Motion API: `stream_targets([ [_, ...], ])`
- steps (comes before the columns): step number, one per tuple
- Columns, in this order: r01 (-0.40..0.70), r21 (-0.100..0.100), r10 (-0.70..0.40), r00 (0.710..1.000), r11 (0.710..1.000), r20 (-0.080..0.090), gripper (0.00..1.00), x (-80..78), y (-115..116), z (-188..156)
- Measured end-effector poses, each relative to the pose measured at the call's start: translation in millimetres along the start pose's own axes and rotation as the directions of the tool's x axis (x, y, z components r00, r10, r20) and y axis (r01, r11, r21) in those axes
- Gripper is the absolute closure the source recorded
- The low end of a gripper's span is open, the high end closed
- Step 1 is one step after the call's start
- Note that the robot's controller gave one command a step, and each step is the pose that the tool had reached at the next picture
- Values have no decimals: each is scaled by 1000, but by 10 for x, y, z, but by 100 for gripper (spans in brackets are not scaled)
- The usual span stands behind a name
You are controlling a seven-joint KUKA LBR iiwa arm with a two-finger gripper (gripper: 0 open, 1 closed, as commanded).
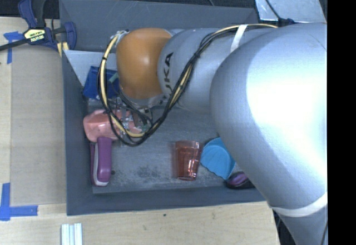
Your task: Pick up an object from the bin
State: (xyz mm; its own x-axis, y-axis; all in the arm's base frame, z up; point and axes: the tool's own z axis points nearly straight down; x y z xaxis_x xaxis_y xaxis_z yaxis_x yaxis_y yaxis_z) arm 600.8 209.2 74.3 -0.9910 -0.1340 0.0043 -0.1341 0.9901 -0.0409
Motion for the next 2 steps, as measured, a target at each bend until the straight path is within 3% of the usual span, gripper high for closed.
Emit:
stream_targets([
  [1, 9, -23, -9, 1000, 1000, 1, 100, 55, -61, -19],
  [2, 11, -27, -12, 1000, 1000, -15, 100, 109, -47, -162],
])
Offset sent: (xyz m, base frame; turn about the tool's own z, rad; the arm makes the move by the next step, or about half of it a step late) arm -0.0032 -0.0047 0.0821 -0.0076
